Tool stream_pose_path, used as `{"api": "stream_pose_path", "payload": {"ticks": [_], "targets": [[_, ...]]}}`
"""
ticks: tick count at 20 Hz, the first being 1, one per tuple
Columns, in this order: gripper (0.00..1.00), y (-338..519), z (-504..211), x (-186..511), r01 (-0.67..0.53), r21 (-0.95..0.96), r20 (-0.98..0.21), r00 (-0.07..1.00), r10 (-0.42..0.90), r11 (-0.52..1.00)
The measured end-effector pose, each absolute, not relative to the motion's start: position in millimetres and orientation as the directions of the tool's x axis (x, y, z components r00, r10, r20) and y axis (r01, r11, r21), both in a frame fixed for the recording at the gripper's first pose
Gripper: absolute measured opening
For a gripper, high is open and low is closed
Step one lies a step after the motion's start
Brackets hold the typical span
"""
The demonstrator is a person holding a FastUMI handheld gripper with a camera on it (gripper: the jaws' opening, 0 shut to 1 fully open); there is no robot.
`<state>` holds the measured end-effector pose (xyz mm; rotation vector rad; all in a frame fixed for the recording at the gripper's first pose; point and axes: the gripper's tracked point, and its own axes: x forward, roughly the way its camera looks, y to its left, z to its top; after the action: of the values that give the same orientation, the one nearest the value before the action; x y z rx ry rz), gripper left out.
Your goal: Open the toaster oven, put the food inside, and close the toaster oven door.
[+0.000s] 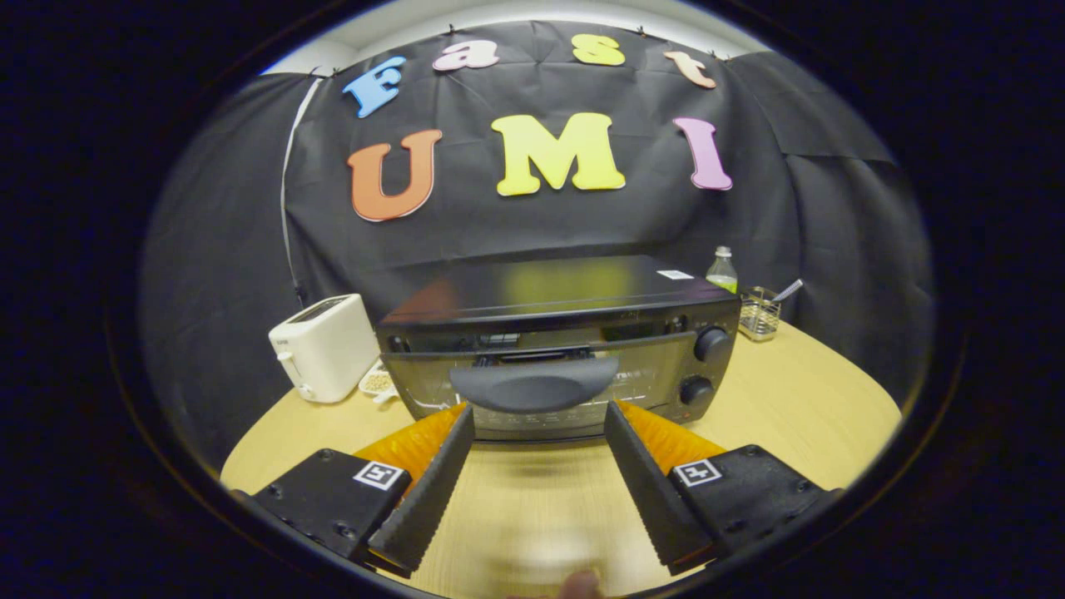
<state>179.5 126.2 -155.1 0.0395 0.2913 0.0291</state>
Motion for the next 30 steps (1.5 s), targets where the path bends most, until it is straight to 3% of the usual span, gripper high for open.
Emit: {"api": "stream_pose_path", "payload": {"ticks": [6, 15, 23, 30], "targets": [[1.00, 118.0, -75.7, 141.2, -0.028, 0.032, -0.139, 0.990, 0.032, 0.999], [1.00, 75.4, 45.6, 14.0, -0.030, 0.059, 0.050, 0.998, 0.027, 0.998], [1.00, 60.3, 51.5, -77.9, -0.023, 0.042, 0.092, 0.996, 0.019, 0.999], [1.00, 74.5, 26.7, -109.1, -0.050, 0.004, 0.103, 0.994, 0.049, 0.999]]}}
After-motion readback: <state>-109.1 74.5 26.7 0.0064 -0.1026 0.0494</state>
